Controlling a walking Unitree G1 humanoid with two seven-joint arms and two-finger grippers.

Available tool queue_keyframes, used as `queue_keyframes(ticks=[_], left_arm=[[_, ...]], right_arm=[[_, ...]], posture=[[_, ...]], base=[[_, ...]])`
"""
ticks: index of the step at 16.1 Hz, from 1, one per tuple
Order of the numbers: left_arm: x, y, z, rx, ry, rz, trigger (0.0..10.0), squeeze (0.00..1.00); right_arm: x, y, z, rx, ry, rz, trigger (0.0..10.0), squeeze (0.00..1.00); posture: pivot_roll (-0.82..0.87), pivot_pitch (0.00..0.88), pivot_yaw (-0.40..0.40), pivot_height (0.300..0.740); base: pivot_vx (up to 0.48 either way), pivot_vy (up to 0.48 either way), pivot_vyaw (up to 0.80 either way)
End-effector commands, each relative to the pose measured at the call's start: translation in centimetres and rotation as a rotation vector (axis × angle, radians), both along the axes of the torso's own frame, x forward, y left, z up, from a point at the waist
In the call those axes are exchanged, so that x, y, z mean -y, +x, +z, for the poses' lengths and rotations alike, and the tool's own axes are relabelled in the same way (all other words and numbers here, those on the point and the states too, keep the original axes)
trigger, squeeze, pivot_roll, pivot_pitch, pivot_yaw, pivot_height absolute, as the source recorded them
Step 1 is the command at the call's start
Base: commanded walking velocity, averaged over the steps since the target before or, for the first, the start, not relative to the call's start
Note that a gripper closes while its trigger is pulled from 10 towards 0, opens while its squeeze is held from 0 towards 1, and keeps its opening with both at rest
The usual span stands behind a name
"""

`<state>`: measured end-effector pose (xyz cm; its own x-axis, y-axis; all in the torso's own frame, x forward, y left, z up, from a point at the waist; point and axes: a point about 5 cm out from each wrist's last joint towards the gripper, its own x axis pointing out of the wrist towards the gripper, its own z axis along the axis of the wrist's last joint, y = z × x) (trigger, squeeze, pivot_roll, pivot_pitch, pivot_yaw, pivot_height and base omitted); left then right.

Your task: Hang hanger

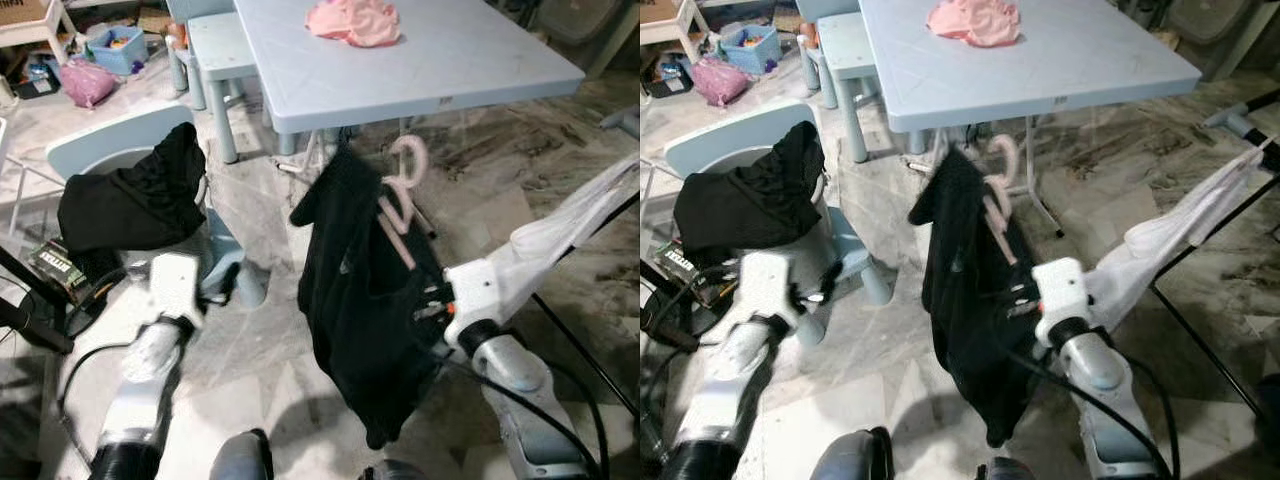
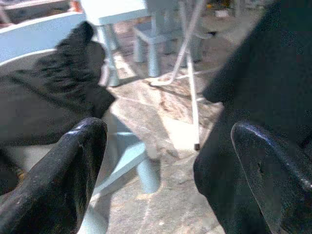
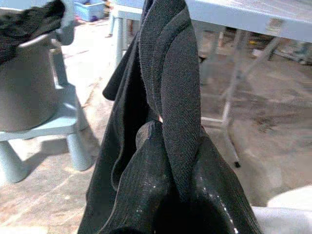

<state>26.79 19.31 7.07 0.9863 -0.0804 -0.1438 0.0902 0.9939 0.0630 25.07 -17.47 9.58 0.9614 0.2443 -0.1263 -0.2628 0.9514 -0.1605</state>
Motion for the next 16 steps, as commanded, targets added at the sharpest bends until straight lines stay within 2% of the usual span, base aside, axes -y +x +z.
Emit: queue_keyframes(ticks=[1,3,5,8,11,14,16], left_arm=[[-0.5,-0.4,0.7,0.03,-0.014,0.036,10.0,0.0],[-0.8,-1.3,0.7,0.036,-0.024,0.073,10.0,0.0],[-0.8,-1.5,0.6,0.033,-0.026,0.073,10.0,0.0],[-0.6,-1.3,1.2,0.045,-0.047,0.037,10.0,0.0],[-0.6,-1.3,1.4,0.055,-0.052,0.014,10.0,0.0],[-0.4,-1.4,1.4,0.055,-0.058,0.005,10.0,0.0],[-0.3,-1.5,1.5,0.056,-0.063,0.002,10.0,0.0]], right_arm=[[0.1,0.2,0.9,0.062,0.004,-0.015,10.0,0.0],[0.1,0.1,0.5,0.05,0.006,-0.035,10.0,0.0],[-0.2,0.3,0.3,0.048,0.006,-0.036,10.0,0.0],[-0.5,0.5,0.4,0.052,0.024,-0.018,10.0,0.0],[-0.8,0.1,0.9,0.09,0.008,0.056,10.0,0.0],[-1.1,0.0,0.9,0.092,0.024,0.063,10.0,0.0],[-0.8,0.5,2.2,0.158,0.02,0.034,10.0,0.0]], posture=[[-0.05,0.086,-0.013,0.74],[-0.03,0.088,-0.018,0.74],[-0.03,0.088,-0.017,0.74],[-0.03,0.087,-0.012,0.74],[-0.03,0.089,-0.008,0.74],[-0.03,0.092,-0.011,0.74],[-0.03,0.094,-0.014,0.74]], base=[[0.0,0.0,0.0],[0.0,0.0,0.0],[0.0,0.0,0.0],[0.0,0.0,0.0],[0.0,0.0,0.0],[0.08,0.0,0.39],[0.247,0.0,0.0]])
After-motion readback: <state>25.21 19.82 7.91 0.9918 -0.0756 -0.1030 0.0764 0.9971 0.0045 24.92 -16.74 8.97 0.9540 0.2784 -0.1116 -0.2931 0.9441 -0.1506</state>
